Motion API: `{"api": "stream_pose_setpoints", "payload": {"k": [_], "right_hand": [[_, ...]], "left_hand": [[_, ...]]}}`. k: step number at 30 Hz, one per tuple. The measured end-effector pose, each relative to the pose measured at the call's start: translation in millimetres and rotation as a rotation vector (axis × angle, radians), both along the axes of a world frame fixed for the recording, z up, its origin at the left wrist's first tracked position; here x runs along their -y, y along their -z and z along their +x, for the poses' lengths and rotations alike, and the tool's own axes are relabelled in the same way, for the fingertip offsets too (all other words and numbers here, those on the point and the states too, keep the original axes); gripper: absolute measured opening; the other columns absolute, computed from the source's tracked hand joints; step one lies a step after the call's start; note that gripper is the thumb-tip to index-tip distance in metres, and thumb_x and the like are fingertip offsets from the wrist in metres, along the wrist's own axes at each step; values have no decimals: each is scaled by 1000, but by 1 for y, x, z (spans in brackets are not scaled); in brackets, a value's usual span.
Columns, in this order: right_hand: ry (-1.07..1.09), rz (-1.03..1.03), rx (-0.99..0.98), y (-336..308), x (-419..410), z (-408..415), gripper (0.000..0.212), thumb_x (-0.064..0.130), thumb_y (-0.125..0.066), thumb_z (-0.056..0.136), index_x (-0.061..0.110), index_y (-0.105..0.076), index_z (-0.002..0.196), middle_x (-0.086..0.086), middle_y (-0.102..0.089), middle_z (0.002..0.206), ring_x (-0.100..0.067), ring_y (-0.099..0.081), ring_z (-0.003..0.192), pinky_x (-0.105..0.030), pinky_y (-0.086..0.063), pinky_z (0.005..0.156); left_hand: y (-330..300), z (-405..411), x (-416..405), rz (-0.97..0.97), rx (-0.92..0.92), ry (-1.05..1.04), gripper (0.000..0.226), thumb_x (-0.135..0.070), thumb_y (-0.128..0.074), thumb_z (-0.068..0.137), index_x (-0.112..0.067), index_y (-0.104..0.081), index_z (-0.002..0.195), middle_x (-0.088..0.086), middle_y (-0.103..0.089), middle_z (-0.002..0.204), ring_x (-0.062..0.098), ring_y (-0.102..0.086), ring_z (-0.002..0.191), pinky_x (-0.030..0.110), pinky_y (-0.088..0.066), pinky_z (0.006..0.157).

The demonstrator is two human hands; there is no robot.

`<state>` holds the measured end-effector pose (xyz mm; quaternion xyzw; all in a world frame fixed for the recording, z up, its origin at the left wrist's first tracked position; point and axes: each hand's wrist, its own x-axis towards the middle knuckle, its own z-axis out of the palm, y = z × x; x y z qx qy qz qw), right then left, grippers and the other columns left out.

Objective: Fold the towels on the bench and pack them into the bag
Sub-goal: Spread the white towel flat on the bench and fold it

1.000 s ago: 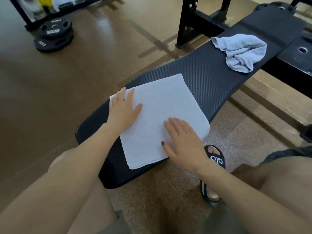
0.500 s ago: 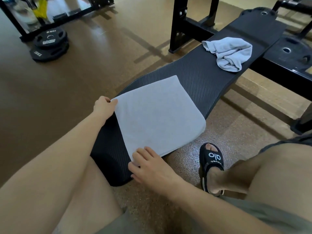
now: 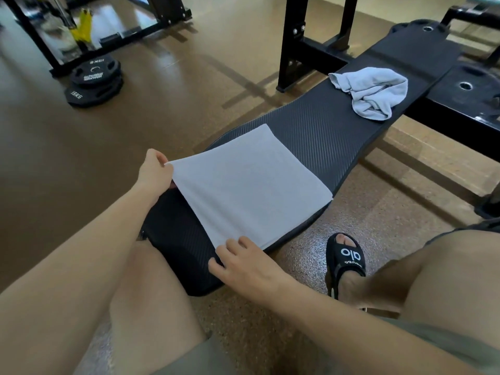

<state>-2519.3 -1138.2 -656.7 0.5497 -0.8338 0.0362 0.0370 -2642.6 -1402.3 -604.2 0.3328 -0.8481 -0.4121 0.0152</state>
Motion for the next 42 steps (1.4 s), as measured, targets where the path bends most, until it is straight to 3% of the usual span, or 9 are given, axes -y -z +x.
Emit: {"api": "stream_pose_setpoints", "payload": {"k": [4, 14, 18, 21, 24, 27, 31, 37, 42], "right_hand": [[-50, 26, -65, 3, -6, 0, 29, 9, -59, 84, 8, -56, 113, -11, -57, 101, -29, -52, 84, -39, -47, 72], [-37, -114, 7, -9, -28, 14, 22, 2, -57, 81, 12, -48, 99, -6, -46, 91, -26, -45, 75, -38, -45, 68], [-6, -79, 41, -2, -36, 12, 37, 1, -66, 73, 12, -46, 102, -6, -47, 92, -25, -46, 79, -36, -46, 70], [71, -134, 57, -9, -33, 9, 39, -2, -63, 66, 14, -48, 99, -4, -49, 88, -24, -46, 74, -33, -42, 63], [293, -359, 234, -20, -33, 7, 31, -3, -65, 73, 14, -48, 91, -4, -48, 84, -25, -45, 63, -33, -34, 54], [593, -612, 607, -33, -46, 0, 16, 8, -57, 94, 21, -48, 99, 3, -51, 91, -18, -52, 72, -32, -44, 64], [836, -830, 967, -45, -68, -26, 24, 13, -63, 95, 31, -56, 110, 7, -57, 88, -6, -54, 73, -17, -44, 65], [996, -762, 1188, -47, -94, -94, 11, 4, -66, 88, 15, -65, 86, -7, -69, 89, -27, -72, 86, -46, -61, 84], [1085, -575, 1331, -40, -115, -151, 13, 1, -57, 95, 7, -67, 90, -18, -73, 95, -29, -73, 87, -39, -63, 78]], "left_hand": [[-3, 23, 14, -9, 36, 37, 16, -7, -41, 100, -15, -47, 111, 17, -56, 119, 33, -65, 102, 34, -60, 67], [-11, 47, 20, 1, 67, 92, 22, 8, -45, 98, 5, -65, 107, 10, -62, 103, 12, -61, 83, 21, -52, 66], [-13, 50, 17, 40, 34, 86, 18, 6, -53, 96, 3, -68, 105, 9, -64, 102, 12, -63, 85, 28, -57, 79], [-16, 52, 16, 64, 9, 83, 15, 3, -59, 95, 2, -69, 106, 10, -67, 102, 13, -65, 85, 24, -57, 74], [-26, 51, 16, 79, -11, 80, 19, -3, -57, 94, -1, -73, 105, 10, -70, 105, 17, -68, 86, 19, -55, 70], [-43, 44, 18, 131, -2, 64, 26, -4, -53, 91, -4, -75, 103, 18, -72, 108, 25, -70, 93, 31, -59, 86], [-60, 25, 8, -93, -5, 297, 26, -4, -60, 90, -19, -76, 104, 1, -73, 104, 15, -67, 96, 27, -52, 88], [-64, -42, -22, -209, -42, 486, 18, -27, -55, 97, -21, -72, 101, -6, -67, 90, 13, -60, 83, 27, -48, 74], [-31, -99, -43, -249, 23, 556, 31, -31, -45, 102, -4, -60, 106, 4, -55, 92, 18, -49, 82, 32, -40, 71]]}}
